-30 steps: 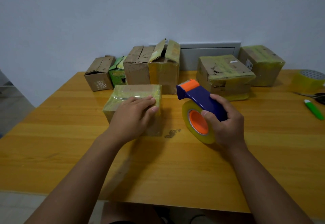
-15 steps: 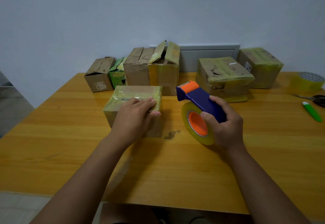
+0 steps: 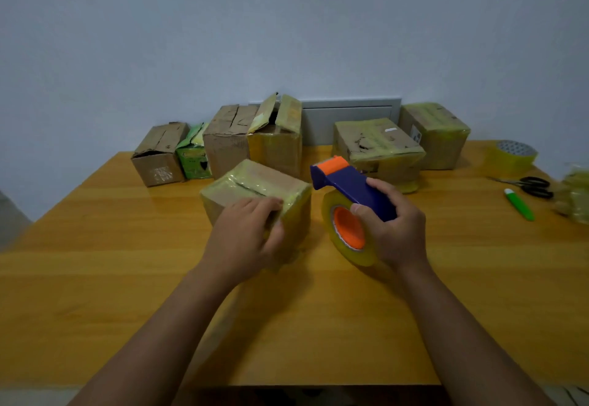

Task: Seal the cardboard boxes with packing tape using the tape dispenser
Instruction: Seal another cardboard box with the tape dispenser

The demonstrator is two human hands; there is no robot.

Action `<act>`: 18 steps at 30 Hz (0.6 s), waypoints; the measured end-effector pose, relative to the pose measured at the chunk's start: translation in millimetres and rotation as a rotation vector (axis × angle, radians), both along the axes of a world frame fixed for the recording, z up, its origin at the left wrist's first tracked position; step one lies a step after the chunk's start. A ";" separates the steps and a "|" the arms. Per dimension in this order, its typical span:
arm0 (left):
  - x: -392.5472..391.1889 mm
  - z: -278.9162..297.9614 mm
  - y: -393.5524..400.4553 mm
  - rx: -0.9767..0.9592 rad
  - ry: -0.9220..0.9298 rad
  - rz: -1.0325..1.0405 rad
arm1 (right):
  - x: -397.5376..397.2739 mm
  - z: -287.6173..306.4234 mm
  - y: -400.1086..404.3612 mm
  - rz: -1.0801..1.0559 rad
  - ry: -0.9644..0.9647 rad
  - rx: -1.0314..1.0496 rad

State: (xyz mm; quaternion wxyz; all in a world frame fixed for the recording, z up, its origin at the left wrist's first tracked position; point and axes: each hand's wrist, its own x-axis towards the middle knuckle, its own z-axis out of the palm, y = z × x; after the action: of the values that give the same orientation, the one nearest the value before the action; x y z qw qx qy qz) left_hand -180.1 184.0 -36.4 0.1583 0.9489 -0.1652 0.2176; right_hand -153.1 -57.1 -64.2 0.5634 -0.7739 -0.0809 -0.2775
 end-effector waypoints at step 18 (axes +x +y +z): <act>17.1 -0.5 -45.0 0.112 0.048 -0.277 | -15.3 19.5 -61.0 -0.175 -0.075 0.208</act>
State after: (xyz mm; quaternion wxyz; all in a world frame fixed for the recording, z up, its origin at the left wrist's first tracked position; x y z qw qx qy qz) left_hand -162.9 139.1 -36.9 0.1376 0.9293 -0.3024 0.1612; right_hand -168.4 -118.1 -44.7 0.6110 -0.7046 -0.0049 -0.3610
